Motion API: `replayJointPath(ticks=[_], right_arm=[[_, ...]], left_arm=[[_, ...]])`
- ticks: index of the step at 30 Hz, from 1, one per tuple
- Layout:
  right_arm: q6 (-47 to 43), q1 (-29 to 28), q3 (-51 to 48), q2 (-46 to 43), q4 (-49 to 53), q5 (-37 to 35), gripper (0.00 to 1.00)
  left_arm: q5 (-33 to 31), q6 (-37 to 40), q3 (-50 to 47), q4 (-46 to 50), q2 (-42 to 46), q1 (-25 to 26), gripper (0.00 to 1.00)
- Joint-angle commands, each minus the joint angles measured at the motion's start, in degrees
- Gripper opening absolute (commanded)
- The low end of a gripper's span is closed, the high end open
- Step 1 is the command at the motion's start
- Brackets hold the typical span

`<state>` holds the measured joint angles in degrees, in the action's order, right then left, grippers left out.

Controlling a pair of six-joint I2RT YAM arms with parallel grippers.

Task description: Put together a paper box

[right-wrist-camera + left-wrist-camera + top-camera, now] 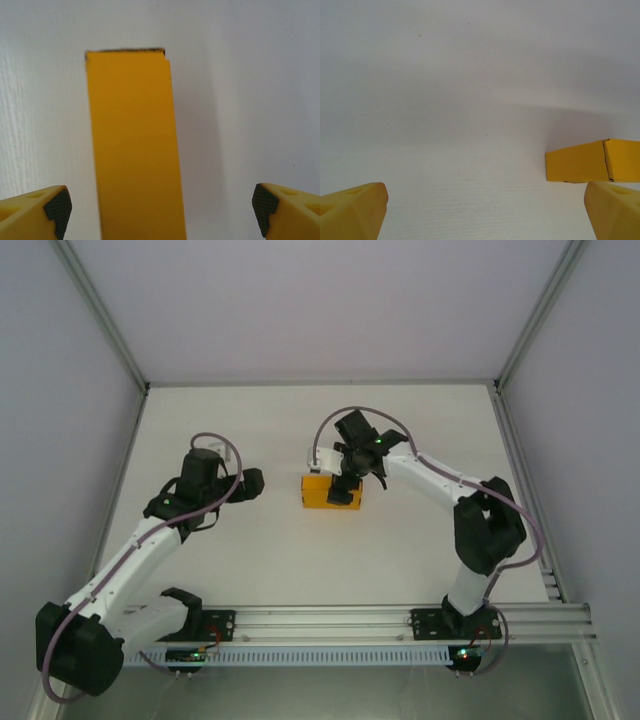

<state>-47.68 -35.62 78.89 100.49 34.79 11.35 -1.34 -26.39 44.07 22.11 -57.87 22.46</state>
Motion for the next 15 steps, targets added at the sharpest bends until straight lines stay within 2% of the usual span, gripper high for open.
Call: replayJointPath(ticks=[1,6,8,12,15], right_arm=[[-3.77,-1.61,2.75,3.77,4.79,-7.94,0.94],[-1.04,-3.72,2.79,7.33,2.31,-12.85,0.79],[-0.23,-4.49,1.75,7.19,0.07,-15.78,0.76],[-0.16,-6.41,-3.5,5.23,-8.46,-23.5,0.72],[-3.71,-7.33,-6.85,4.54,-15.36,-30.37,0.6]], left_arm=[[0.5,0.3,0.84,0.21,-0.4,-0.57,1.0],[0.64,0.59,0.84,0.21,-0.65,-1.06,1.0],[0.63,0.72,1.02,0.39,-0.76,-1.19,1.0],[0.51,0.69,0.43,-0.34,-0.75,-1.34,1.0],[-0.12,0.39,-0.03,-0.66,-0.76,-1.45,1.0]])
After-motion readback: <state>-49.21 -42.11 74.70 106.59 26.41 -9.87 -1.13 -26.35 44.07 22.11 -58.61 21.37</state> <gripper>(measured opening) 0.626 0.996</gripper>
